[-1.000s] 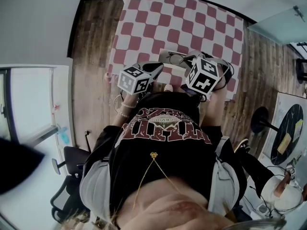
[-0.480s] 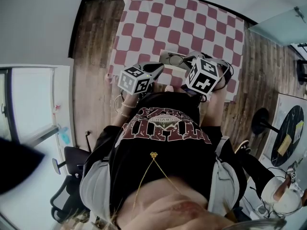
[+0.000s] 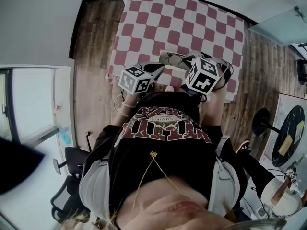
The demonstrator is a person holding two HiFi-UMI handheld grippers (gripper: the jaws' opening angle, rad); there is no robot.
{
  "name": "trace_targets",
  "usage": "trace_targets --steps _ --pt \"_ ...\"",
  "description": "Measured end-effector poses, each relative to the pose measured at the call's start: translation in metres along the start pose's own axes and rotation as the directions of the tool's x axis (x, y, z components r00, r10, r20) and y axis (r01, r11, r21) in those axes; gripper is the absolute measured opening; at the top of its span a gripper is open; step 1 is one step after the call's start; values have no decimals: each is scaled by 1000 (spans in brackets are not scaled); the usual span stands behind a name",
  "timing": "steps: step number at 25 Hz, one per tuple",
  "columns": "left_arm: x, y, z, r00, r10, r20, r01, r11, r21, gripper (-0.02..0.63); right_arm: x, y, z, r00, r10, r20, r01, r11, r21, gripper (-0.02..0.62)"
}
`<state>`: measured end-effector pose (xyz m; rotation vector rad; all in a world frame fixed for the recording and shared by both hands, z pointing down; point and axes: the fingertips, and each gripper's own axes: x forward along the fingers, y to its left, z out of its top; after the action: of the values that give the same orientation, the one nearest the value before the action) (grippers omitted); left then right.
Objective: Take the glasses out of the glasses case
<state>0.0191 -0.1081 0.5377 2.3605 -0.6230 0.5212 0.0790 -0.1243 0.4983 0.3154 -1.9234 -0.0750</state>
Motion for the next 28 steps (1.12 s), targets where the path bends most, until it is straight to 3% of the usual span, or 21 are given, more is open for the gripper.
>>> trace_targets --steps 28 --pt "4 3 -8 1000 -8 -19 8 1000 -14 0 10 3 -5 1000 24 -12 -24 1000 4 32"
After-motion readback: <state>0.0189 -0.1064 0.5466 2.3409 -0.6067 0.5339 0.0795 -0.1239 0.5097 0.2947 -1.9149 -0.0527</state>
